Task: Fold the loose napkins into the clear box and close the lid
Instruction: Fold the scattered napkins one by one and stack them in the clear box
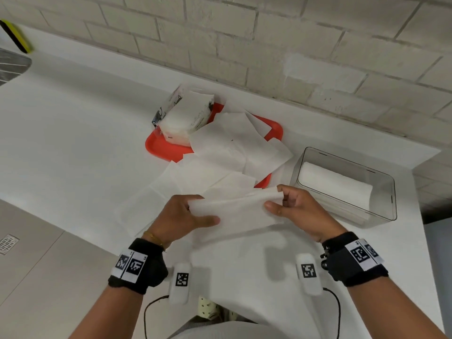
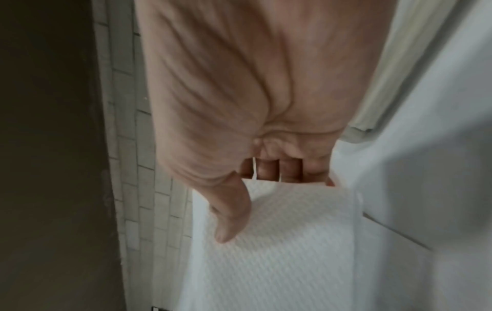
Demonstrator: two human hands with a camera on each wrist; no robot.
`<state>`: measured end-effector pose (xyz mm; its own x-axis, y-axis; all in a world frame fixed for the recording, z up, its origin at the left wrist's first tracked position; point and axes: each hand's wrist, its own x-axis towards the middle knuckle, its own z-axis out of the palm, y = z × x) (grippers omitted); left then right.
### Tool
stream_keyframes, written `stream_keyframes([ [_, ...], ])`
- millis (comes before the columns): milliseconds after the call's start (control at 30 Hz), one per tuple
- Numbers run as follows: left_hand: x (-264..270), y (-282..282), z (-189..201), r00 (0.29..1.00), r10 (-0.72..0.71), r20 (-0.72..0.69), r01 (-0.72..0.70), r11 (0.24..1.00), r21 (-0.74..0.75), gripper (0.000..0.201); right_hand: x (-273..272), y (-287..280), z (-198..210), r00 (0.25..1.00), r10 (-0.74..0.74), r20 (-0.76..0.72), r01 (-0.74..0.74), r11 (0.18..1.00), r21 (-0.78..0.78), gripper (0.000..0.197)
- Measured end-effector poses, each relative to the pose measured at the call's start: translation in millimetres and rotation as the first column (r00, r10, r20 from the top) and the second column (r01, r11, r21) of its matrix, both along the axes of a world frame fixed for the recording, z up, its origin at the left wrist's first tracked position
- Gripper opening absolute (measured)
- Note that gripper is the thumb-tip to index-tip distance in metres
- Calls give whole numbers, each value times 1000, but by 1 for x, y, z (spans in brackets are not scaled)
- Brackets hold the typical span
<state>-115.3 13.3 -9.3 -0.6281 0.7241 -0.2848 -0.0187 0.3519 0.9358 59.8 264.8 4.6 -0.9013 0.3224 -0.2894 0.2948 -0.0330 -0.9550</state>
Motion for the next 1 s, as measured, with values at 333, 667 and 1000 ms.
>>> stream_keyframes([
  [333, 37, 6, -50, 932, 351, 93, -357, 933, 46, 31, 15, -30, -57, 986, -153, 73, 151, 988, 24, 51],
  [667, 45, 20, -43, 906, 424, 16, -422, 898, 122, 31, 3, -46, -57, 969, -238, -71, 241, 969, 48, 24],
  [1000, 37, 12, -54, 931, 366, 4, -365, 927, 84, 33, 9, -37, -62, 983, -179, -29, 181, 981, 75, 33],
])
